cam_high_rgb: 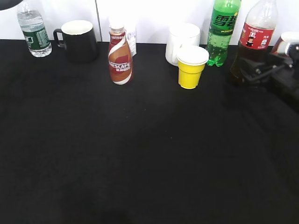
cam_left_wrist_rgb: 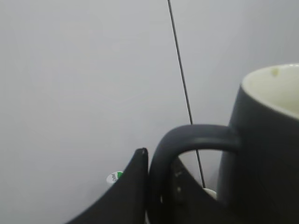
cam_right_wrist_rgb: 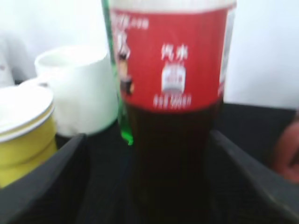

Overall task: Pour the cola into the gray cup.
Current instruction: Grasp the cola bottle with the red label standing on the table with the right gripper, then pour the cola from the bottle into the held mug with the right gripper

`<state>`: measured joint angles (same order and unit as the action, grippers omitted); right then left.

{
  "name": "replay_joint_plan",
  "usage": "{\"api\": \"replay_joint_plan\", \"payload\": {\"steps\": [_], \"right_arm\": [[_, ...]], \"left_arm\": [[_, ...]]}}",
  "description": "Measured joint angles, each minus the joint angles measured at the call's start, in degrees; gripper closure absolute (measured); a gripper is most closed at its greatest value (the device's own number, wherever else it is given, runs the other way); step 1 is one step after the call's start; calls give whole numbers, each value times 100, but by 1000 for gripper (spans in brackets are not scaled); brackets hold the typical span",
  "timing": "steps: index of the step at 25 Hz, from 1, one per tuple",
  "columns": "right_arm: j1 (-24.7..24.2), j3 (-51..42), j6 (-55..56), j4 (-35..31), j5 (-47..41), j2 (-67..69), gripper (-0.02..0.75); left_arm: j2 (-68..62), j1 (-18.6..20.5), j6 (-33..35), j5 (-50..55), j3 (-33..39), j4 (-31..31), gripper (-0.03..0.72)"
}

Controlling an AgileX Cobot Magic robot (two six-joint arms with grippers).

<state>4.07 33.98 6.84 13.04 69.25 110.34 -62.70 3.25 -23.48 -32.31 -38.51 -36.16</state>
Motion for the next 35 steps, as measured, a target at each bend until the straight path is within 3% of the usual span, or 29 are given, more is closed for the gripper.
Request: {"api": "replay_joint_plan", "payload": {"steps": [15, 32, 35], "right_arm": [[0, 891, 20, -61, -182, 397, 160], [0, 897, 326, -61, -342, 397, 159], [0, 901, 332, -94, -324, 545, 121]], "left_arm": [[0, 0, 0, -286, 0, -18, 636], [0, 0, 0, -291, 0, -18, 636], [0, 0, 0, -291, 0, -18, 636]]}}
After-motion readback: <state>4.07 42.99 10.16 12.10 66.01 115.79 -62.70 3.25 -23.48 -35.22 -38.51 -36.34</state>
